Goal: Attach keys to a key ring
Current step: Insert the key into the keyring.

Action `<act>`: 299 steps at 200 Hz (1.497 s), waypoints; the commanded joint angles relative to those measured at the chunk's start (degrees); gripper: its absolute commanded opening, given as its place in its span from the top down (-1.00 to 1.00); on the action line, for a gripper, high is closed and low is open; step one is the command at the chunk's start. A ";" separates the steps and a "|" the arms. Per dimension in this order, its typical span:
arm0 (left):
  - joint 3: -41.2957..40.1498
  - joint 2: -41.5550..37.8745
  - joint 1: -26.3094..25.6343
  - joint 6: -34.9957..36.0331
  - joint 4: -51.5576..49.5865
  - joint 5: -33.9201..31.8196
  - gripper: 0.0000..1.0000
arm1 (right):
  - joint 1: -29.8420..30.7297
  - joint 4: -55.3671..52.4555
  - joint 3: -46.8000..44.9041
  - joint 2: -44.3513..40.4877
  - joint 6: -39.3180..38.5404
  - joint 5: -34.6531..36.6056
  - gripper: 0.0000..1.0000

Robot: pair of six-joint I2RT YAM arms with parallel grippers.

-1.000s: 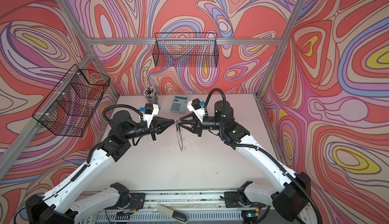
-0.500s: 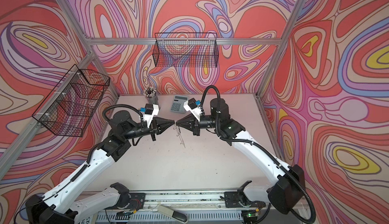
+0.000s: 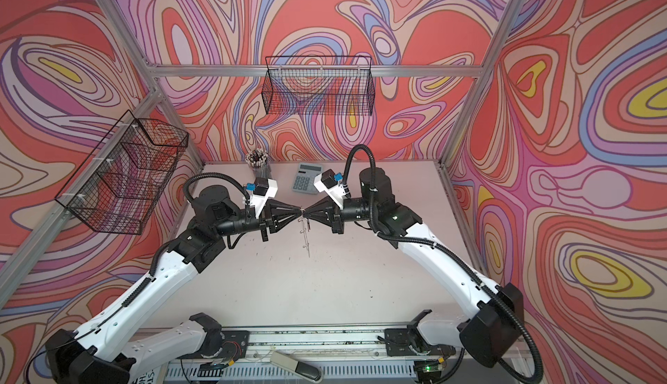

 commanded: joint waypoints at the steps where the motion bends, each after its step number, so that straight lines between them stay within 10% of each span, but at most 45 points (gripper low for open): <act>1: 1.78 0.51 -0.01 0.61 -0.52 1.56 0.66 | -0.13 -1.17 1.93 -0.21 -2.09 -0.96 1.00; 74: 2.39 1.69 -0.24 -0.86 0.53 3.63 1.00 | -0.12 -2.46 1.92 -0.41 -2.42 -0.28 1.00; 126: -1.83 -1.66 -0.19 -2.39 7.88 -0.11 1.00 | -0.80 -0.21 -1.27 -3.21 -1.21 1.84 0.63; 299: -7.99 -2.07 -0.22 -13.26 25.87 -3.84 1.00 | -1.04 3.50 -3.35 -2.97 2.64 -0.79 1.00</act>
